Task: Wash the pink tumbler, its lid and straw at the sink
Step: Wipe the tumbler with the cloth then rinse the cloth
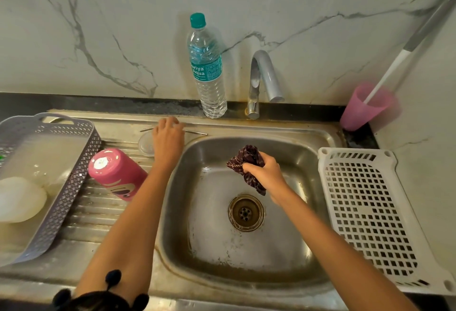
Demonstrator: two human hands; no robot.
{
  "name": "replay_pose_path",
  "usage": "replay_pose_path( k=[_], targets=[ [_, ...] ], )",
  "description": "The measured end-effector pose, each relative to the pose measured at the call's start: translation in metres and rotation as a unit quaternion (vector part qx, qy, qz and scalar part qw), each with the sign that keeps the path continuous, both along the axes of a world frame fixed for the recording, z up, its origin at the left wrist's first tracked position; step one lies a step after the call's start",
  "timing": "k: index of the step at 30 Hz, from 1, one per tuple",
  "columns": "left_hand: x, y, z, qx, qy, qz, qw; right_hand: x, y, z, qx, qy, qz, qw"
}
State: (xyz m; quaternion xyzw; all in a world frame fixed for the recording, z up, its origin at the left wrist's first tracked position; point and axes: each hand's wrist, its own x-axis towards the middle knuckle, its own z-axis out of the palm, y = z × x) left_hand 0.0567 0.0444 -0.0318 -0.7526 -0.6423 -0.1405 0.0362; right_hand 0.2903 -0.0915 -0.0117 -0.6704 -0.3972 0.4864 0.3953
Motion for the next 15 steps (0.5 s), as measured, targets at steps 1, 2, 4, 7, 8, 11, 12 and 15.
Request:
replay_pose_path(
  k=[1, 2, 4, 7, 8, 11, 12, 15],
  targets=[
    [0.004, 0.001, 0.0, -0.007, 0.012, -0.022, 1.0, 0.0, -0.001, 0.0, 0.0, 0.004, 0.001, 1.0],
    [0.006, 0.002, 0.0, -0.016, 0.017, -0.033, 0.999, 0.001, -0.001, 0.001, 0.0, 0.007, 0.002, 1.0],
    [0.011, 0.004, -0.001, -0.039, 0.015, -0.04, 0.998, 0.004, -0.002, 0.0, -0.002, 0.012, 0.0, 1.0],
    [0.012, 0.009, -0.002, -0.042, 0.028, -0.044, 0.998, 0.008, -0.001, -0.001, -0.004, 0.019, -0.007, 1.0],
    [0.011, 0.012, -0.002, -0.035, 0.032, -0.052, 0.998, 0.01, -0.001, -0.002, -0.005, 0.022, -0.01, 1.0],
    [0.008, 0.019, 0.002, -0.004, 0.07, -0.097, 0.993, 0.012, 0.0, -0.001, -0.001, 0.032, -0.013, 0.999],
    [0.006, 0.022, 0.003, 0.008, 0.098, -0.12, 0.988, 0.013, 0.0, -0.001, -0.001, 0.034, -0.014, 0.999],
    [0.005, 0.028, 0.003, 0.032, 0.182, -0.176, 0.967, 0.014, -0.001, 0.001, 0.0, 0.038, -0.014, 0.999]
  ],
)
